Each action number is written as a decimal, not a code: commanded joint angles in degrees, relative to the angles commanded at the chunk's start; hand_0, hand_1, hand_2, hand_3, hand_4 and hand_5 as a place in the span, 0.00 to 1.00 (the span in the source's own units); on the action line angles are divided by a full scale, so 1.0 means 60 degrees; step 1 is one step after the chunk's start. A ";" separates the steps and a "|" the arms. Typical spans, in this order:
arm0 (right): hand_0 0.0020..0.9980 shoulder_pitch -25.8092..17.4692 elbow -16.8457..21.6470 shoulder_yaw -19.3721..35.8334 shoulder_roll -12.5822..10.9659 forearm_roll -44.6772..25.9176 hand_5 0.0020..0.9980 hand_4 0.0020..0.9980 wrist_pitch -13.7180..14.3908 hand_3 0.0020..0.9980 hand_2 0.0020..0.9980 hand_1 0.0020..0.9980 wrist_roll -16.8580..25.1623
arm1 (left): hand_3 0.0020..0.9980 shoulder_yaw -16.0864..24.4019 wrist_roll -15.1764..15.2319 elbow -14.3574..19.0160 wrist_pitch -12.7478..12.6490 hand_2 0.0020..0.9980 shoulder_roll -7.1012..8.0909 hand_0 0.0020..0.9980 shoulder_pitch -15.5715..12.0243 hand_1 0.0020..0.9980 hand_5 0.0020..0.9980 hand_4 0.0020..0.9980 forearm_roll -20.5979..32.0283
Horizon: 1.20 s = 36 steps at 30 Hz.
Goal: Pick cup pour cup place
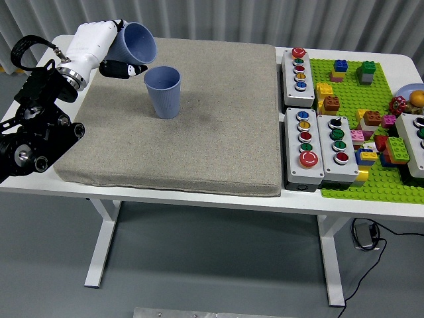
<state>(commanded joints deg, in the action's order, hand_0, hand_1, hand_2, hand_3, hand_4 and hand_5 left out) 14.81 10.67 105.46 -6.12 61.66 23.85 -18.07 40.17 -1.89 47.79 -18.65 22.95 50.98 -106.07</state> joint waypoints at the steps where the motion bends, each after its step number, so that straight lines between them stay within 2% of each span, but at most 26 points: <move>1: 0.67 0.0000 0.0000 -0.0001 0.0000 0.0000 0.27 0.00 0.0000 0.54 0.49 0.55 0.0000 | 0.54 -0.0008 -0.0015 -0.0004 0.0000 0.55 -0.0001 0.51 0.0006 0.52 0.19 0.78 -0.0072; 7: 0.67 -0.0002 0.0003 -0.0002 0.0001 -0.0028 0.26 0.00 0.0022 0.54 0.49 0.55 -0.0005 | 0.54 -0.0550 -0.0400 -0.0057 0.0148 0.55 0.0032 0.51 0.0357 0.52 0.19 0.77 -0.1245; 19: 0.67 0.0032 0.0001 -0.0069 -0.0019 -0.0116 0.26 0.00 0.0053 0.54 0.49 0.55 0.0015 | 0.54 -0.1291 -0.0761 -0.0124 0.0399 0.55 0.0158 0.51 0.0764 0.52 0.19 0.77 -0.1917; 36: 0.67 -0.0013 0.0016 -0.0080 -0.0018 -0.0105 0.26 0.00 0.0084 0.54 0.49 0.55 -0.0017 | 0.55 -0.1917 -0.1027 0.0013 0.0460 0.54 0.0255 0.51 0.1107 0.52 0.19 0.77 -0.2710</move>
<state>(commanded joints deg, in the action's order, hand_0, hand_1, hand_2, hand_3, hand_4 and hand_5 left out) 14.73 10.77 104.98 -6.23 61.03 24.35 -18.18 28.67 -8.05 47.87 -15.89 24.48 57.63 -122.33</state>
